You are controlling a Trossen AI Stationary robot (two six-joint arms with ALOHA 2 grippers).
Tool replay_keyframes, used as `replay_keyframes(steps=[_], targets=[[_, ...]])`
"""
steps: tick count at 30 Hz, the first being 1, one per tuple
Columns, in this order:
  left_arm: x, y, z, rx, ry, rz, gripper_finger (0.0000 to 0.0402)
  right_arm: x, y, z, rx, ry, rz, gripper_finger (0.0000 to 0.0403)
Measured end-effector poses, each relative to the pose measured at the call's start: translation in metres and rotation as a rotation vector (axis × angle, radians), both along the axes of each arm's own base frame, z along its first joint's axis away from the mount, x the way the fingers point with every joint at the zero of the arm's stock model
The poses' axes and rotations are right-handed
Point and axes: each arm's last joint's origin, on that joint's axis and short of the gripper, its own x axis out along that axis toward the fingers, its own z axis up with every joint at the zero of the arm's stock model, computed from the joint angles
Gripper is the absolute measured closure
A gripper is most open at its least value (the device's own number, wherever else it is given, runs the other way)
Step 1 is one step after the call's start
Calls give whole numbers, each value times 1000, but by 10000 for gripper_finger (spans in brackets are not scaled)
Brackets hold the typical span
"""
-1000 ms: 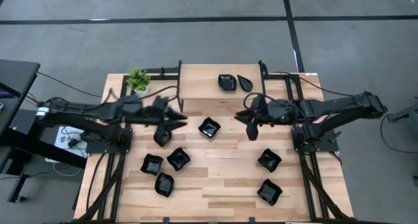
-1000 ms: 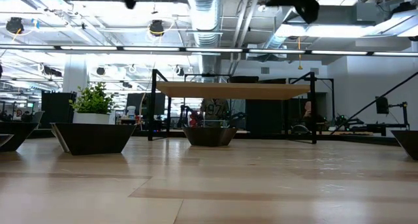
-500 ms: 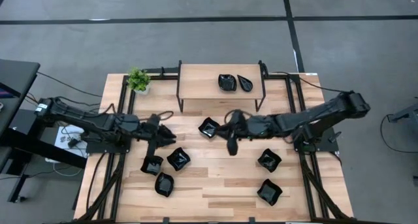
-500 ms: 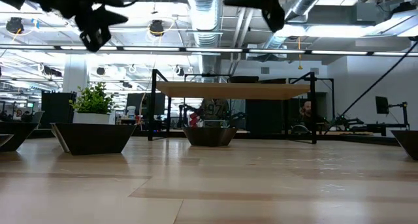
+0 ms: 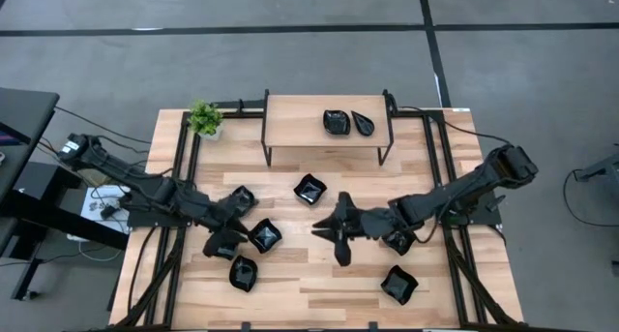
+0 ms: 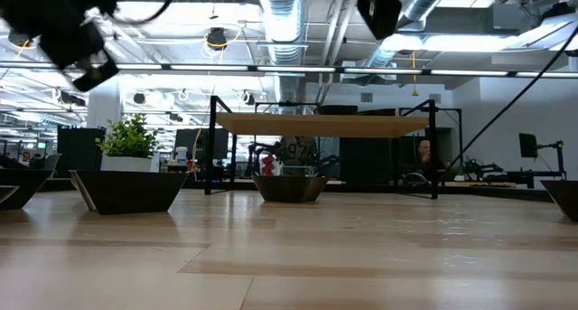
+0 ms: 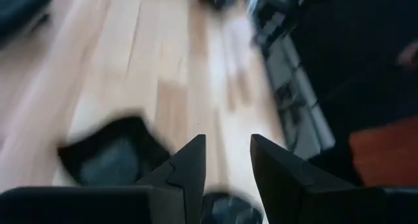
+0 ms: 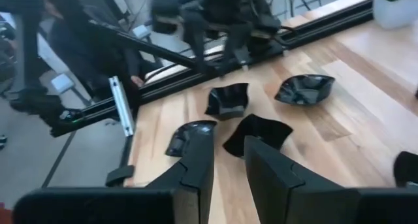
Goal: Pick & Place Mini shaped plates
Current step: Stack the black leaf shaped plate on top of the black leaf shaped plate on the shelf
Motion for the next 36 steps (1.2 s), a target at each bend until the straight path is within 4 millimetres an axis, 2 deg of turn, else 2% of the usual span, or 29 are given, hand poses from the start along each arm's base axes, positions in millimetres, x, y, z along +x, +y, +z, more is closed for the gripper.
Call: replay_keyframes(steps=[4, 9, 14, 16, 20, 25, 31, 36], targets=[[-7, 4, -14, 51, 154, 119, 280, -5, 7, 4, 9, -13, 24, 322], [-7, 18, -20, 81, 216, 314, 280, -8, 13, 4, 35, -5, 36, 322], [-9, 35, -27, 29, 330, 501, 280, -10, 7, 0, 62, 90, 128, 322], [-12, 42, -31, 16, 392, 561, 280, -11, 0, 2, 71, 106, 154, 322], [-16, 55, -35, 16, 478, 635, 280, -12, -19, 5, -17, 128, 150, 322], [-15, 71, -36, -32, 495, 728, 280, -16, -44, 16, -132, 104, 118, 322], [-15, 85, -36, 29, 496, 712, 280, -24, -68, 24, -261, 121, 94, 322], [-16, 93, -36, 65, 498, 723, 280, -30, -84, 27, -240, 154, 99, 322]])
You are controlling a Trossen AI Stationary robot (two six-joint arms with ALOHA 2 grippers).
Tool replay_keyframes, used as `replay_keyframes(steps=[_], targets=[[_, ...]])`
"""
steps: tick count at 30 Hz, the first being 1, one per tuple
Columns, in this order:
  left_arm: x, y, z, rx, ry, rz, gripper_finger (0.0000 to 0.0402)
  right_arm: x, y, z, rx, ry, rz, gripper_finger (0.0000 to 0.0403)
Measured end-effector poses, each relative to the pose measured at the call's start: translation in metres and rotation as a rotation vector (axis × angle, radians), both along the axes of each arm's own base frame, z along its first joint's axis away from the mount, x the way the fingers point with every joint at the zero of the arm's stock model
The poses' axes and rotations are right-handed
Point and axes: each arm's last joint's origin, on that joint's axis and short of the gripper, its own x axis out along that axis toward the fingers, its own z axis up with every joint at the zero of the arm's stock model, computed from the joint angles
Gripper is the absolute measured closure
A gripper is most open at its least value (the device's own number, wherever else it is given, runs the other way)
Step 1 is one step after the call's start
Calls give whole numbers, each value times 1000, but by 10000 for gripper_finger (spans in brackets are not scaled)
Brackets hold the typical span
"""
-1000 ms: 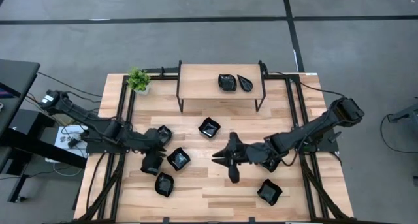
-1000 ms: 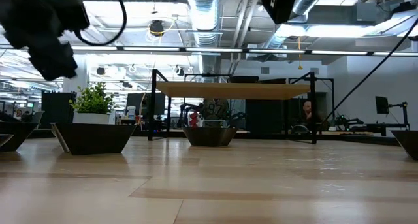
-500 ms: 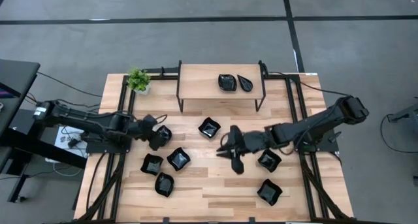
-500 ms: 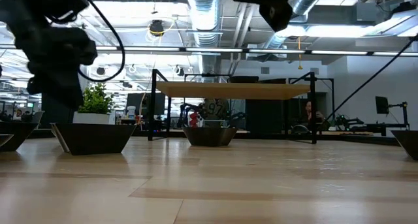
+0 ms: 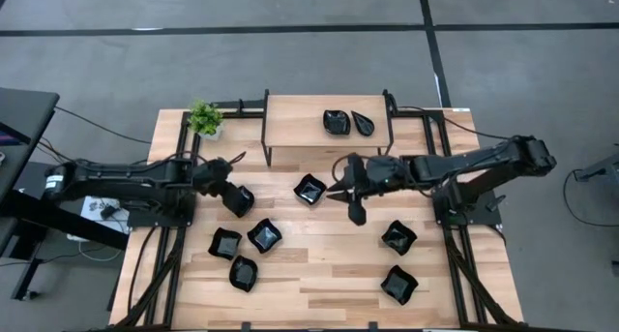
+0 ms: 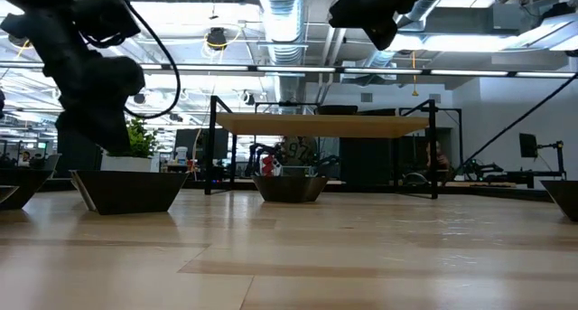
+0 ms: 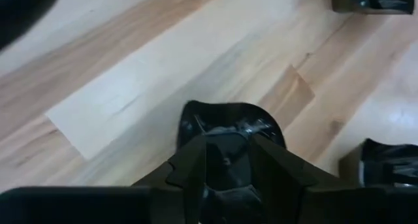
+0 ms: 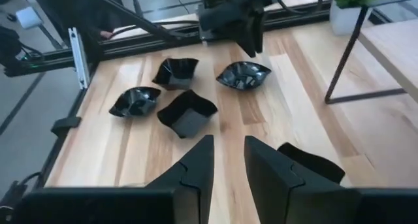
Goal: Pick & Place Mini shaped plates
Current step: Stack the black leaf shaped plate on top of the black leaf shaped plate on the shelf
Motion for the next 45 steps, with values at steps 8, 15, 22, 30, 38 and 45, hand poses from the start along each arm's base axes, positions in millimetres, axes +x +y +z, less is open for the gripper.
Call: replay_keyframes(steps=[8, 15, 22, 30, 38, 45], targets=[[7, 6, -13, 30, 121, -47, 263, 0, -5, -5, 33, 47, 34, 322], [12, 6, -21, 3, 168, -70, 226, -3, 0, -9, 73, 99, 29, 322], [14, 6, -27, -13, 214, -97, 214, -4, 9, -9, 75, 103, 57, 322], [18, 7, -37, -38, 277, -103, 219, -4, 9, -9, 97, 105, 48, 322], [20, 7, -38, -38, 274, -103, 220, -4, 9, -9, 106, 106, 43, 322], [20, 6, -38, -49, 266, -109, 223, -4, 9, -9, 106, 105, 43, 322]])
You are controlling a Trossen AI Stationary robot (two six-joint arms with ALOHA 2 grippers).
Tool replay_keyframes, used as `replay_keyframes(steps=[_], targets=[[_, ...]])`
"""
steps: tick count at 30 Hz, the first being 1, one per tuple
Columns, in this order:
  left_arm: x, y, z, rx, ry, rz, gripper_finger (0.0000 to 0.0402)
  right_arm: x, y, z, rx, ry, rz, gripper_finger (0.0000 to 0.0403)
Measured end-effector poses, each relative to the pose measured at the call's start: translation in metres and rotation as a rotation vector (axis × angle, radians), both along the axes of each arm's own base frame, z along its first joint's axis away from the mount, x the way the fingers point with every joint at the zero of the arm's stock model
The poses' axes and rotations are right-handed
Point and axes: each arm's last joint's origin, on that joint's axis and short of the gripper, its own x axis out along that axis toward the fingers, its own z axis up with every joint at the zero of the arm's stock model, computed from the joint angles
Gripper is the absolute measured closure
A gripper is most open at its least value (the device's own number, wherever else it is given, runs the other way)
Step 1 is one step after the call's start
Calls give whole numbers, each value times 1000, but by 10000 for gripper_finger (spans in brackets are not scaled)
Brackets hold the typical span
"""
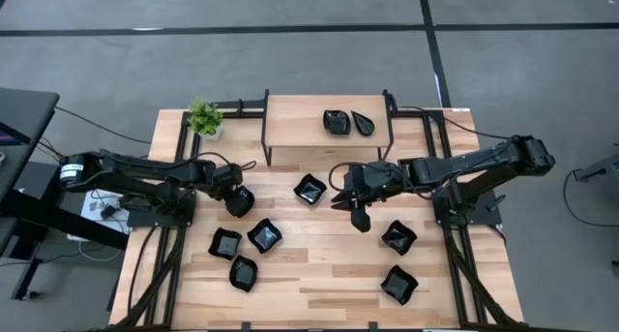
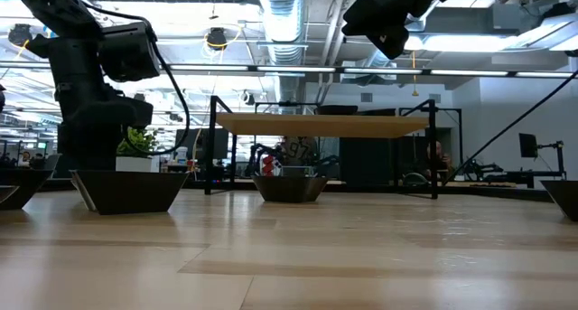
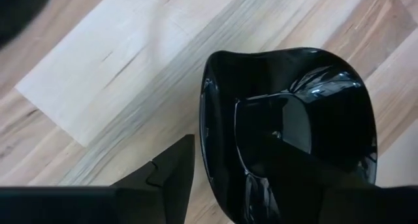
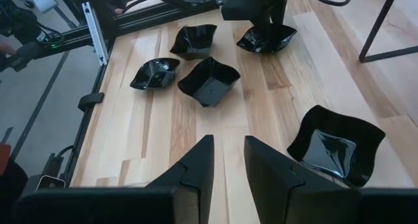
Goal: Pick & Place Mini shaped plates
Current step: Stack the black leaf shaped plate on top of the black leaf shaped plate on the shelf
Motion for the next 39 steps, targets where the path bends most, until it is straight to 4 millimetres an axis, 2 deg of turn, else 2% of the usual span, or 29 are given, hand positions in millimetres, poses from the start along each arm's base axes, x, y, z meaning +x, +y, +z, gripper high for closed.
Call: replay_keyframes(steps=[13, 24, 31, 39], targets=[[0, 0, 0, -4, -3, -1, 314, 0, -1, 0, 11, -2, -17, 322], [1, 0, 1, 5, -14, 5, 366, 1, -1, 1, 17, -7, -21, 322], [5, 1, 2, 10, -57, 9, 391, 1, -2, 1, 2, -13, -50, 322], [11, 2, 5, 18, -134, 28, 389, 2, -7, 3, -70, -41, -187, 322]])
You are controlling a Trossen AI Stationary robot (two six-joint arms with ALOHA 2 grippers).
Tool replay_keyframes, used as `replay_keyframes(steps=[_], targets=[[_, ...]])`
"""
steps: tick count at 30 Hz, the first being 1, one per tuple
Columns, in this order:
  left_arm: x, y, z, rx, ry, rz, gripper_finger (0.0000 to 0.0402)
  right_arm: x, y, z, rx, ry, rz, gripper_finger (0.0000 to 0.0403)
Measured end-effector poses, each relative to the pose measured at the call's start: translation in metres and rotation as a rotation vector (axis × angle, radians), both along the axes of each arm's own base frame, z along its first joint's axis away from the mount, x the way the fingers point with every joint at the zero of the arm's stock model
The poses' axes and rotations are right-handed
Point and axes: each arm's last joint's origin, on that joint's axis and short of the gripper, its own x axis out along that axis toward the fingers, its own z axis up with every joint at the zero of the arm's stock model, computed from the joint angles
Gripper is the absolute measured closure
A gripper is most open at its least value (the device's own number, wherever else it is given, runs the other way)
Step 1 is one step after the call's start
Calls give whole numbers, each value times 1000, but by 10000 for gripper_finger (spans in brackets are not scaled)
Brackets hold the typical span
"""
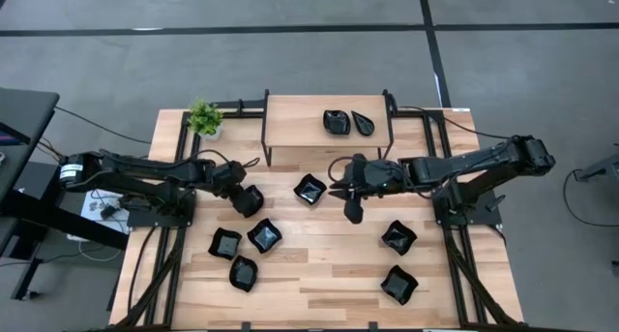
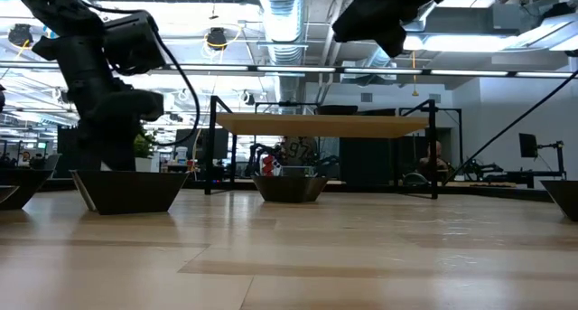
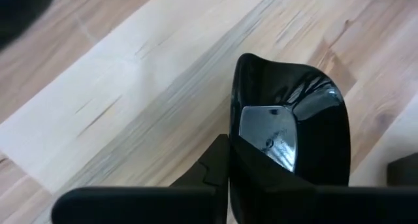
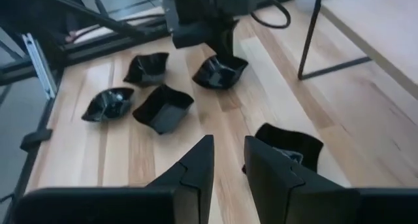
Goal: Pick & Place Mini shaped plates
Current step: Stack the black leaf shaped plate on top of the black leaf shaped plate on the shelf
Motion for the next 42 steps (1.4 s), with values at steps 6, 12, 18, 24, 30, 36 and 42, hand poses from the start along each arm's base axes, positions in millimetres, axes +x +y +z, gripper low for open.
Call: replay_keyframes(steps=[6, 12, 18, 24, 30, 36, 42], targets=[[1, 0, 1, -1, -15, 6, 394, 3, 1, 7, 7, -77, -1, 322], [4, 2, 4, 19, -34, 65, 391, 5, -2, 12, -29, -142, -94, 322], [9, 3, 23, 43, -136, 70, 392, 8, -2, 22, -18, -249, -117, 322], [7, 3, 44, 56, -302, 94, 390, 10, -4, 29, -5, -328, -124, 322], [7, 0, 67, 51, -528, 116, 390, 12, -11, 32, 45, -365, -172, 322], [20, -12, 85, 49, -753, 96, 394, 12, -14, 32, 20, -373, -265, 322], [36, -25, 87, 39, -843, 64, 394, 11, -14, 32, 27, -374, -272, 322]])
